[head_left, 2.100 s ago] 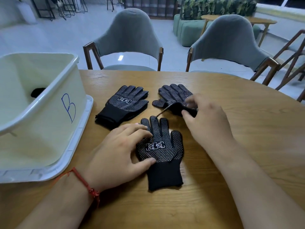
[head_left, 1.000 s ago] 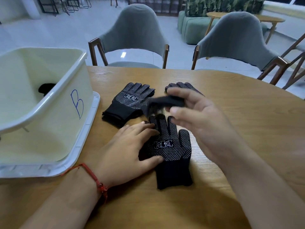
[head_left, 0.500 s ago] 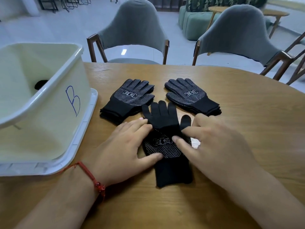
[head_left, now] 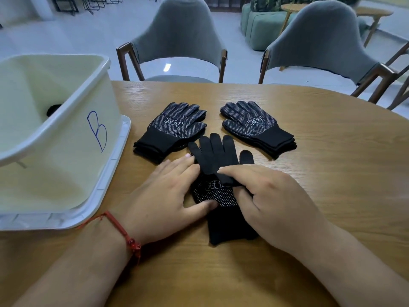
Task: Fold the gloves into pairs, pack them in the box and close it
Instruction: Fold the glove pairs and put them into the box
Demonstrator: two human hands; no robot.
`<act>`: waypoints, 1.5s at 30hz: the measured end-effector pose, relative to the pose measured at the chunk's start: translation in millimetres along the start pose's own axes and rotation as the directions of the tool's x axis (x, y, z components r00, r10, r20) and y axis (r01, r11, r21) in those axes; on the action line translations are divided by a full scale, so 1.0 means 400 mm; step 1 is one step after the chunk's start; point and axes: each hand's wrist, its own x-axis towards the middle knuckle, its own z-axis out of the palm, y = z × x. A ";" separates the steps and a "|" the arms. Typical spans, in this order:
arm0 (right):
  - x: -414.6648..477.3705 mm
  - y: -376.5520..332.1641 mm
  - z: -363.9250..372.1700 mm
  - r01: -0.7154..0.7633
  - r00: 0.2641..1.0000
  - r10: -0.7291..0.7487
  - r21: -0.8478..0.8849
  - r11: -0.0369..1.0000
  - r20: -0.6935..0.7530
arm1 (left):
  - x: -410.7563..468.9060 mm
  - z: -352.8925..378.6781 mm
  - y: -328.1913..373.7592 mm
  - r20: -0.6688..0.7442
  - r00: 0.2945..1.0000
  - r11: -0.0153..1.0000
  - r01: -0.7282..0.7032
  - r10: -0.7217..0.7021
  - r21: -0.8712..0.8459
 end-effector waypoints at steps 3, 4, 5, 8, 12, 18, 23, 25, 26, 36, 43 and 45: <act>-0.006 -0.012 -0.009 0.027 0.999 -0.027 0.022 0.999 -0.026 | 0.002 -0.001 -0.003 -0.001 1.000 1.000 -0.014 0.014 -0.013; -0.007 -0.014 -0.010 0.028 0.999 -0.027 0.037 0.999 -0.027 | 0.002 -0.001 -0.003 -0.004 1.000 1.000 -0.020 0.019 -0.019; -0.006 -0.014 -0.010 0.026 0.999 -0.025 0.051 0.998 -0.021 | 0.002 -0.002 -0.002 -0.008 1.000 0.999 -0.026 0.026 -0.027; -0.005 -0.013 -0.006 0.028 0.999 -0.029 0.052 0.998 0.015 | 0.000 -0.004 0.001 -0.018 0.999 0.999 -0.036 0.036 -0.038; -0.006 -0.011 -0.003 0.050 0.999 -0.050 0.018 0.999 -0.015 | -0.001 -0.006 0.004 -0.026 0.999 0.998 -0.036 0.034 -0.044; -0.009 -0.016 -0.007 0.065 0.997 -0.068 -0.052 0.997 -0.048 | -0.003 -0.007 0.006 -0.021 0.999 0.998 -0.025 0.024 -0.056; -0.009 -0.017 -0.008 0.056 0.998 -0.055 -0.080 0.995 0.020 | 0.000 -0.007 0.008 -0.031 0.999 0.998 -0.028 0.026 -0.061; -0.007 -0.018 -0.010 0.050 0.998 -0.046 -0.082 0.995 0.040 | 0.002 -0.007 0.001 -0.038 0.999 0.993 -0.006 0.001 -0.115; -0.006 -0.017 -0.011 0.044 0.998 -0.041 -0.075 0.996 0.051 | 0.001 -0.006 -0.004 -0.054 0.998 0.987 0.010 -0.018 -0.160; -0.006 -0.016 -0.011 0.038 0.999 -0.038 -0.003 0.999 0.037 | -0.008 -0.010 0.000 -0.072 0.986 0.956 0.124 -0.148 -0.264; -0.007 -0.019 -0.015 0.048 0.997 -0.046 -0.034 0.998 0.064 | -0.008 -0.006 -0.005 -0.042 0.991 0.975 0.115 -0.125 -0.188; -0.007 -0.021 -0.019 0.054 0.994 -0.048 -0.052 0.997 0.095 | -0.009 -0.007 -0.011 -0.023 0.993 0.977 0.111 -0.117 -0.184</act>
